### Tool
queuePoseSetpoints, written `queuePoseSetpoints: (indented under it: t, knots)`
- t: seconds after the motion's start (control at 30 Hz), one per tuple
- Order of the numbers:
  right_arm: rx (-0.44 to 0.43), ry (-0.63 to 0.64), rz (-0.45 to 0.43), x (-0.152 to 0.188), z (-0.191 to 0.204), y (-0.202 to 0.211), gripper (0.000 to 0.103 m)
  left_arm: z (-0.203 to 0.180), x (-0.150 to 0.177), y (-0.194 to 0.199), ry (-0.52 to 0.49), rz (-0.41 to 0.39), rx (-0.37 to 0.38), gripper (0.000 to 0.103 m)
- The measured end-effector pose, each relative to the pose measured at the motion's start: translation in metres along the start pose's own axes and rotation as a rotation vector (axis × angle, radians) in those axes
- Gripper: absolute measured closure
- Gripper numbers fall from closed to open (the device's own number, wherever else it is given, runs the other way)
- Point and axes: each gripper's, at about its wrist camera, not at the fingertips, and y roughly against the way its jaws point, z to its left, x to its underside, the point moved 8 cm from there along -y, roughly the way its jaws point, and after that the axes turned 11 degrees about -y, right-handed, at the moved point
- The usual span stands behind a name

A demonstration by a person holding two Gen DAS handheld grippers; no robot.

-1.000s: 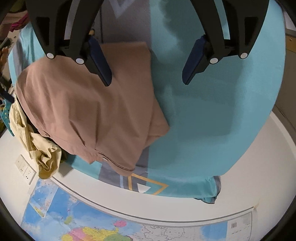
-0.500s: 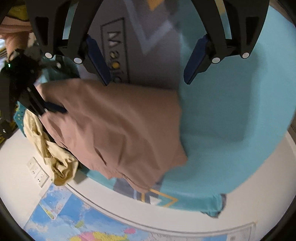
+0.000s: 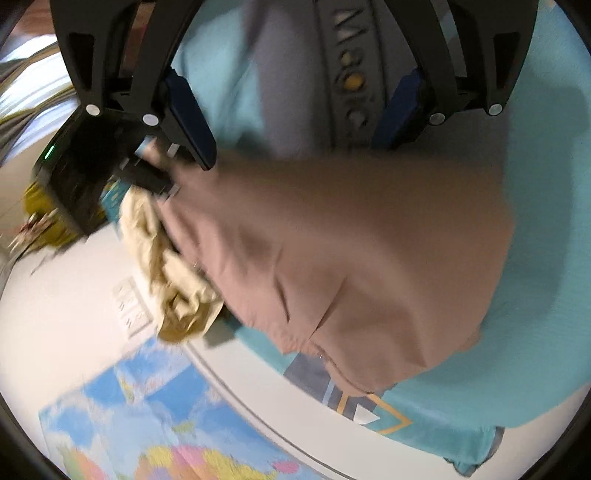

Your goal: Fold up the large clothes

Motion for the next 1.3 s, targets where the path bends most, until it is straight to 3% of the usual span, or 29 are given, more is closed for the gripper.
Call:
queuePoseSetpoints:
  t: [0.1,0.33,0.43,0.53,0.7,0.8,0.93,1.3]
  knots:
    - [0.003,-0.004,-0.002,0.006,0.002,0.002,0.063,0.003,-0.006,-0.002,0.063,-0.031,0.06,0.018]
    - [-0.116,-0.206,-0.065,0.022,-0.023,0.052,0.05,0.005,-0.012,-0.01,0.085,-0.043,0.03,0.02]
    - [-0.136,-0.362,-0.132,0.033,-0.058,0.088,0.045,0.001,-0.016,-0.019,0.057,-0.028,-0.017,0.02]
    - [-0.069,-0.523,-0.202,0.056,-0.105,0.125,0.041,-0.002,-0.022,-0.029,0.011,-0.014,-0.09,0.021]
    - [-0.048,-0.847,-0.287,0.118,-0.167,0.17,0.033,0.001,-0.028,-0.039,-0.064,0.002,-0.226,0.04]
    - [-0.049,-0.961,-0.278,0.15,-0.182,0.173,0.03,0.002,-0.03,-0.041,-0.085,0.007,-0.273,0.043]
    - [-0.082,-1.004,-0.248,0.154,-0.186,0.154,0.029,0.003,-0.034,-0.043,-0.095,0.014,-0.308,0.042]
    - [-0.162,-0.91,-0.184,0.098,-0.196,0.101,0.026,-0.008,-0.045,-0.063,-0.169,0.028,-0.361,0.015]
